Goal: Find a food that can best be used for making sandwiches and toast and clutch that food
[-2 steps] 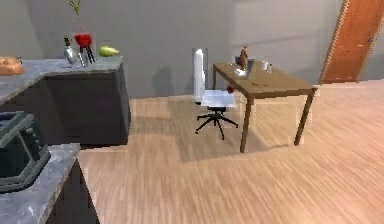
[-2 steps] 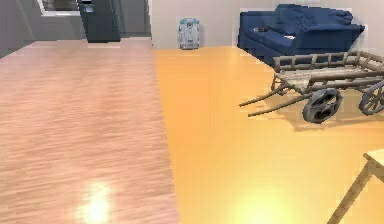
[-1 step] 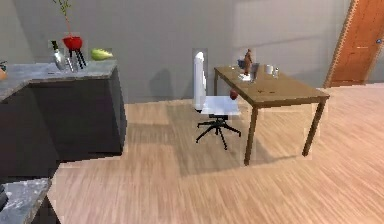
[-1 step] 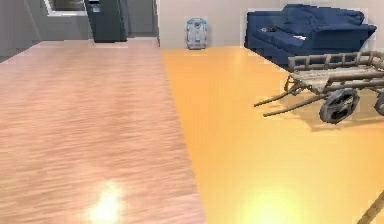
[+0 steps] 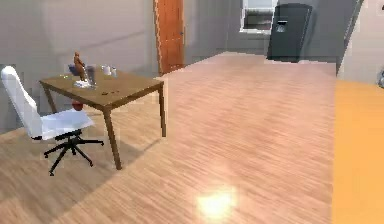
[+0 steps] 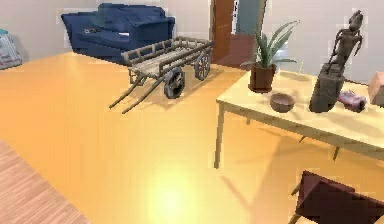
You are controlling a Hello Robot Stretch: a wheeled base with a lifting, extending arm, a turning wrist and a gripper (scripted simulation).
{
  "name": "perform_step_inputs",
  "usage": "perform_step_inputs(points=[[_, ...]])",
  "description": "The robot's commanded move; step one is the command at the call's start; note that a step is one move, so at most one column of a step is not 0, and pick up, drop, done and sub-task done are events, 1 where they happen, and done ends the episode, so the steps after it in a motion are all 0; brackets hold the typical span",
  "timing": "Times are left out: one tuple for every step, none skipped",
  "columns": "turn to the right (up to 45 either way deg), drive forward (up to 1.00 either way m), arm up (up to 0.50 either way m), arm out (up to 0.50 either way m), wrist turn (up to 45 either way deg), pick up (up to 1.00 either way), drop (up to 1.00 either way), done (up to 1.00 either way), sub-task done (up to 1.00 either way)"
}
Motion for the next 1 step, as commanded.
perform_step_inputs(points=[[33.0, 0.0, 0.0, 0.0, 0.0, 0.0, 0.0, 0.0, 0.0]])
